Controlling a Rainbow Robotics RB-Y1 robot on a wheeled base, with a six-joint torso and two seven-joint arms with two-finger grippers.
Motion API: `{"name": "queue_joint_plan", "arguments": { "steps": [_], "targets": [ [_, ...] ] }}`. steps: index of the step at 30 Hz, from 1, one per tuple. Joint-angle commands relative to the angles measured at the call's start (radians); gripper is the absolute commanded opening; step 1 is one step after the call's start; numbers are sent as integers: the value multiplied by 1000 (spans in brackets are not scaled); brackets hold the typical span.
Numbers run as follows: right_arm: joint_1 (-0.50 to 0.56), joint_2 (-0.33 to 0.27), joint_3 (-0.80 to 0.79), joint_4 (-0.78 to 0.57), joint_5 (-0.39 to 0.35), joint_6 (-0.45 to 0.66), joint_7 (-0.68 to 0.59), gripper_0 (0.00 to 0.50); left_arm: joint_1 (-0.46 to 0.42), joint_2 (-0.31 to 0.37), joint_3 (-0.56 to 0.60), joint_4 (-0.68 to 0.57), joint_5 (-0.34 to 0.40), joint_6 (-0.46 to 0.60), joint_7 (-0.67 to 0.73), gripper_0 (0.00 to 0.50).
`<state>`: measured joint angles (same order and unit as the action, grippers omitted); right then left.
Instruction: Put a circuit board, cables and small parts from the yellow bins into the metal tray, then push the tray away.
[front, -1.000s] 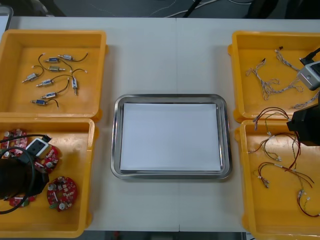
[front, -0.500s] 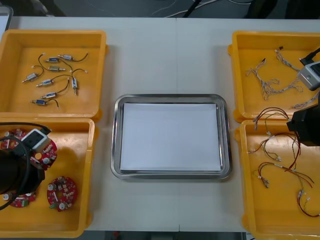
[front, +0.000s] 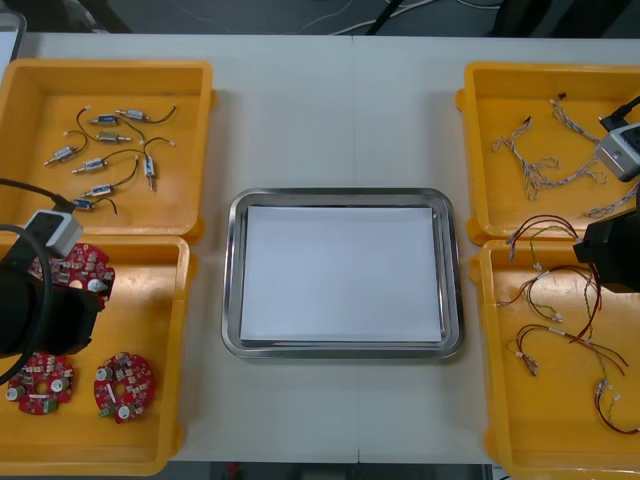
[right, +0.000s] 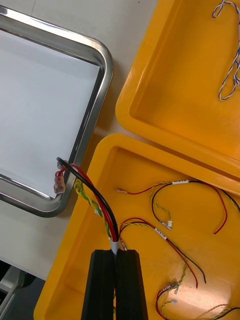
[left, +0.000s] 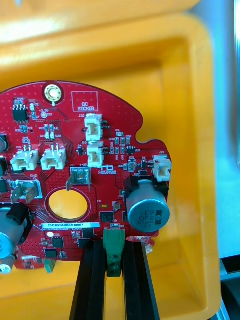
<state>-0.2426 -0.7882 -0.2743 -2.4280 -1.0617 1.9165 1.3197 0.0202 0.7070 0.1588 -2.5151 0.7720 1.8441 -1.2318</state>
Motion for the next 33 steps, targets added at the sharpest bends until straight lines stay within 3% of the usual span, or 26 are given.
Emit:
{"name": "queue_joint_plan", "arguments": {
  "steps": [1, 6, 12, 16, 25, 33],
  "targets": [
    [12, -40, 10, -26, -6, 3, -24, 0, -157, -23, -111, -39, -8, 60, 180, 0],
    [12, -40, 10, -26, -6, 3, -24, 0, -326, -66, -312, -16, -111, 76, 390, 0],
    [12, -40, 10, -26, -6, 3, -24, 0, -473, -162, -515, 96, -258, 76, 511, 0],
    [12, -40, 10, -26, -6, 3, -24, 0, -513, -235, -599, 185, -358, 76, 526, 0],
    [12, -40, 10, -26, -6, 3, -24, 0, -569, -360, -736, 381, -500, 53, 526, 0],
    [12, -40, 10, -26, -6, 3, -24, 0, -554, -417, -808, 421, -522, 40, 535, 0]
  ]
}}
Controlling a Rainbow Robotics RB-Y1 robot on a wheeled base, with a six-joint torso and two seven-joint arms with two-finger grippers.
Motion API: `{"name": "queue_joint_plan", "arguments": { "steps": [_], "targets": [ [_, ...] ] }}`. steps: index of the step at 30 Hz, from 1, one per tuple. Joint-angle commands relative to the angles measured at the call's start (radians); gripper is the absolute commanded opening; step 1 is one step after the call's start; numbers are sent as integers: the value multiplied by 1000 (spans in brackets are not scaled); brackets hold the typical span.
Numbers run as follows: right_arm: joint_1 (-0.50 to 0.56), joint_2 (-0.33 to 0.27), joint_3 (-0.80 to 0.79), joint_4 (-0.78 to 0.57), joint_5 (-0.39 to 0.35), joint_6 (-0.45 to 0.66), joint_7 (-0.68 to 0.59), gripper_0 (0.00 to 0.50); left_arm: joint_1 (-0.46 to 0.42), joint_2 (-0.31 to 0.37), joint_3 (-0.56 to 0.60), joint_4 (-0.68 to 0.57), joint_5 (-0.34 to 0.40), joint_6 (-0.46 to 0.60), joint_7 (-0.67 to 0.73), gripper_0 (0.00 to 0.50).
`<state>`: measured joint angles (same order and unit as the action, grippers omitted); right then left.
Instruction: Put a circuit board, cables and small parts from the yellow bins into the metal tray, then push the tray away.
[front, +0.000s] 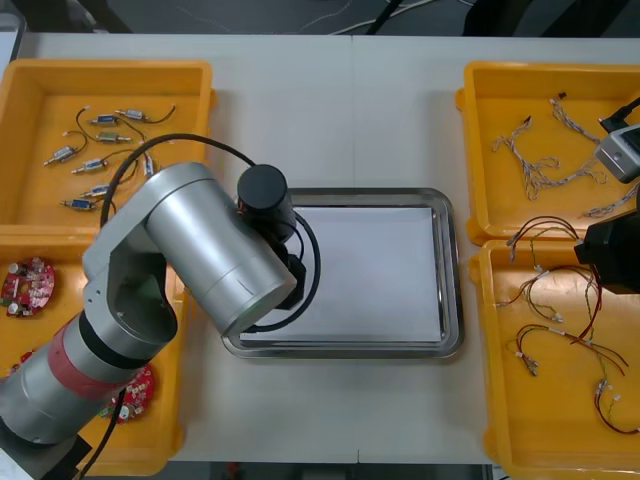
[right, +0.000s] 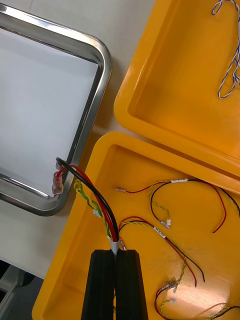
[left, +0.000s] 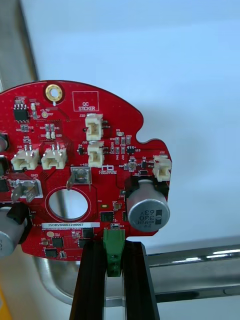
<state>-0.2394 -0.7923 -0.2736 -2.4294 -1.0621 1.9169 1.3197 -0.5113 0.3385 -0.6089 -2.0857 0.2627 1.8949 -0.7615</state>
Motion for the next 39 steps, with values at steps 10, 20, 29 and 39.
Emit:
{"name": "queue_joint_plan", "arguments": {
  "steps": [10, 20, 29, 39],
  "targets": [
    [9, -36, 10, -25, -6, 3, -24, 0, 53, -62, -63, -8, -48, -33, 39, 0],
    [9, -36, 10, -25, -6, 3, -24, 0, 88, -62, -106, 4, -66, -62, 24, 0],
    [9, -36, 10, -25, -6, 3, -24, 0, 88, -65, -127, 75, -72, -142, 16, 0],
    [9, -36, 10, -25, -6, 3, -24, 0, 88, -67, -129, 138, -91, -174, -5, 0]
  ]
}}
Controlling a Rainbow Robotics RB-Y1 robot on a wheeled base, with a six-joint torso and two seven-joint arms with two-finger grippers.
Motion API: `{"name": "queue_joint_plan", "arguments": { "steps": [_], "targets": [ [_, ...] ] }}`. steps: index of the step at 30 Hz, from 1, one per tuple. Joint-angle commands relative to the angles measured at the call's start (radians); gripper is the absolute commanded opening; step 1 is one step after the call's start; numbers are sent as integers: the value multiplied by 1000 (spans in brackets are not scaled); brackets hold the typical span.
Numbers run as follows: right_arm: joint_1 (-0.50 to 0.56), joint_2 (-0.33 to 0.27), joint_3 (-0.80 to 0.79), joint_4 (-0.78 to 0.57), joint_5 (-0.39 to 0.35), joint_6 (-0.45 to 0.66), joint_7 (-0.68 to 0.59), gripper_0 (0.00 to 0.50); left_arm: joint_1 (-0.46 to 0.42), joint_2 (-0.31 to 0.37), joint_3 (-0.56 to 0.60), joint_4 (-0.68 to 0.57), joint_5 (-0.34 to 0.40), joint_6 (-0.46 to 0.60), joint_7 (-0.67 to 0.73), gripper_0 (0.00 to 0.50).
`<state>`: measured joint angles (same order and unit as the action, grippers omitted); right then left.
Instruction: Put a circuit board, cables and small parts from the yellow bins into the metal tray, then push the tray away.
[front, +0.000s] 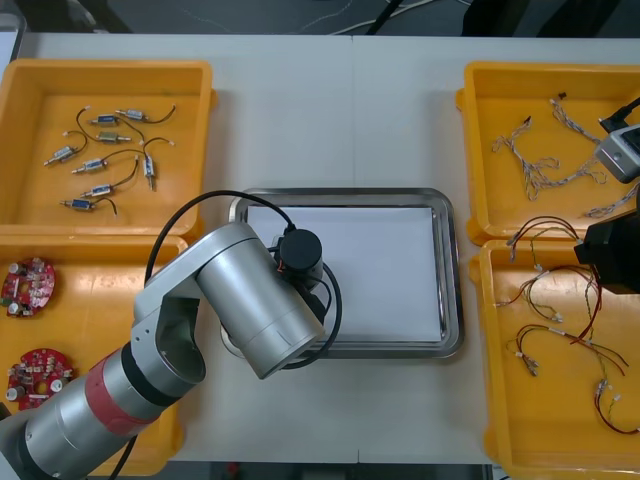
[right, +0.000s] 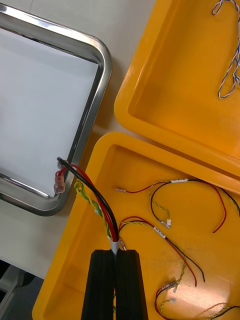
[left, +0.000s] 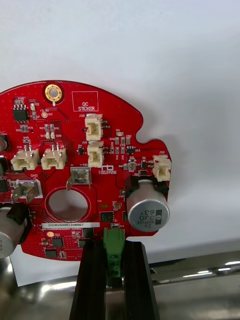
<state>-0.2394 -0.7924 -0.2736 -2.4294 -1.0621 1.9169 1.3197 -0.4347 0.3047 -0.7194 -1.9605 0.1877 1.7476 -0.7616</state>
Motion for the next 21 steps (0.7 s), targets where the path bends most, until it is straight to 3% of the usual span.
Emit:
{"name": "queue_joint_plan", "arguments": {
  "steps": [1, 8, 9, 12, 14, 17, 21],
  "targets": [
    [9, -36, 10, -25, -6, 3, -24, 0, 11, -33, -18, 18, -16, -36, -7, 0],
    [9, -36, 10, -25, -6, 3, -24, 0, 11, -32, -18, 29, -19, -48, -10, 8],
    [9, -36, 10, -25, -6, 3, -24, 0, 11, -33, -18, 29, -19, -48, -10, 35],
    [9, -36, 10, -25, -6, 3, -24, 0, 11, -32, -18, 29, -17, -46, -7, 220],
    [9, -36, 10, -25, -6, 3, -24, 0, 11, -32, -20, 28, -19, -48, -7, 305],
    [9, -36, 10, -25, -6, 3, -24, 0, 11, -33, -17, 23, -21, -46, -4, 356],
    [9, -36, 10, -25, -6, 3, -24, 0, 10, -33, 3, -8, -13, -16, -8, 361]
  ]
}}
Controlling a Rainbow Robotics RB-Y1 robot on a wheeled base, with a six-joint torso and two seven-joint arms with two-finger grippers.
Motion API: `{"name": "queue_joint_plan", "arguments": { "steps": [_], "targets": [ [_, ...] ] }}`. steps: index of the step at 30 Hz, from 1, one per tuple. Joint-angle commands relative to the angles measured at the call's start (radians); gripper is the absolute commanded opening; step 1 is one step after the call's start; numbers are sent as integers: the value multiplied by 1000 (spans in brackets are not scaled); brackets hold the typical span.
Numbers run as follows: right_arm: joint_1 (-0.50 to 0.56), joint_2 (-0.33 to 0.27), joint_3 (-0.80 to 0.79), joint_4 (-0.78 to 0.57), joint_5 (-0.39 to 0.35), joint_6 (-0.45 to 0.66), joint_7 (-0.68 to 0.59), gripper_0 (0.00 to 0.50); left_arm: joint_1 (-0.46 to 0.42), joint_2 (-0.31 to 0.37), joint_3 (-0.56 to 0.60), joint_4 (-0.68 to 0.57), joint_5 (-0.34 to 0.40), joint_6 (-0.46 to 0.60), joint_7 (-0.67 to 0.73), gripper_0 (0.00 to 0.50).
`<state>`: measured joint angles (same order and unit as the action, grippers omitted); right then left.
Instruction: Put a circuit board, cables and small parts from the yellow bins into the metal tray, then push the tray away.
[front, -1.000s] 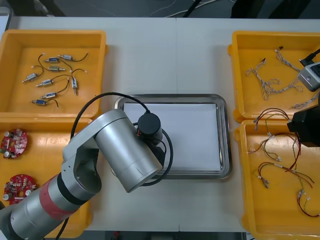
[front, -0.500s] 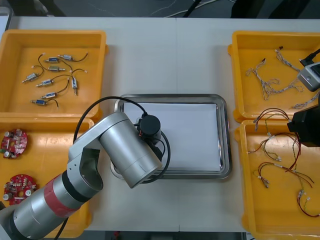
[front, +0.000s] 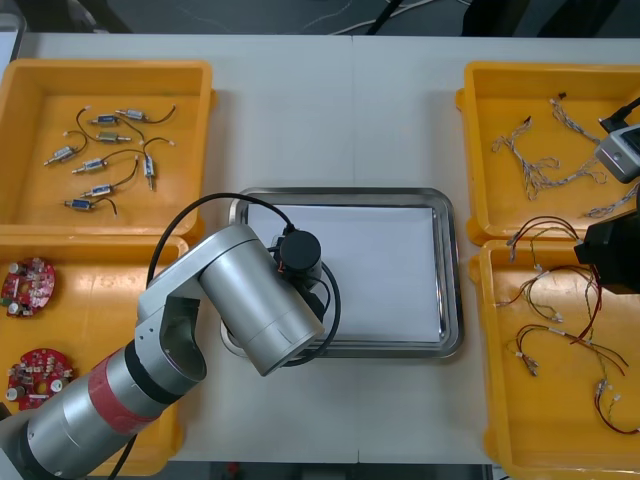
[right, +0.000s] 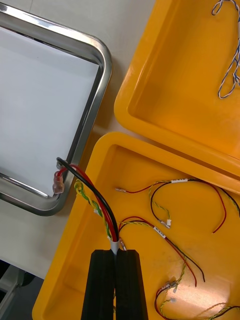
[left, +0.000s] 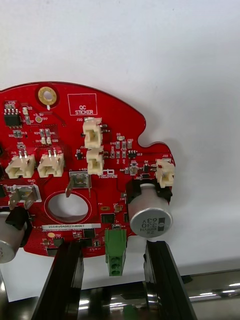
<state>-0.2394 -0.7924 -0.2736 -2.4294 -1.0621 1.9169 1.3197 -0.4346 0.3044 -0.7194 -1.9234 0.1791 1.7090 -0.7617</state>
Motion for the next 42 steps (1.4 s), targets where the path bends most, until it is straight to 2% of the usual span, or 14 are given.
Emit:
{"name": "queue_joint_plan", "arguments": {
  "steps": [1, 11, 14, 15, 20, 28, 34, 42],
  "targets": [
    [9, -36, 10, -25, -6, 3, -24, 0, 8, -31, 6, -51, -3, 31, -10, 360],
    [9, -36, 10, -25, -6, 3, -24, 0, -10, -28, 92, -203, 77, 162, -11, 382],
    [9, -36, 10, -25, -6, 3, -24, 0, -18, -19, 135, -264, 111, 199, -10, 423],
    [9, -36, 10, -25, -6, 3, -24, 0, -19, -15, 153, -287, 125, 211, -13, 467],
    [9, -36, 10, -25, -6, 3, -24, 0, -19, 21, 232, -370, 186, 211, -22, 500],
    [37, -30, 40, -22, -13, 3, -20, 0, -19, 96, 388, -463, 277, 211, -54, 500],
    [23, -45, 114, -30, -24, 3, -10, 0, -19, 189, 528, -508, 378, 211, -87, 500],
    [-44, -44, 248, -46, -18, 3, 9, 0, 4, 358, 738, -503, 542, 211, -231, 500]
  ]
}}
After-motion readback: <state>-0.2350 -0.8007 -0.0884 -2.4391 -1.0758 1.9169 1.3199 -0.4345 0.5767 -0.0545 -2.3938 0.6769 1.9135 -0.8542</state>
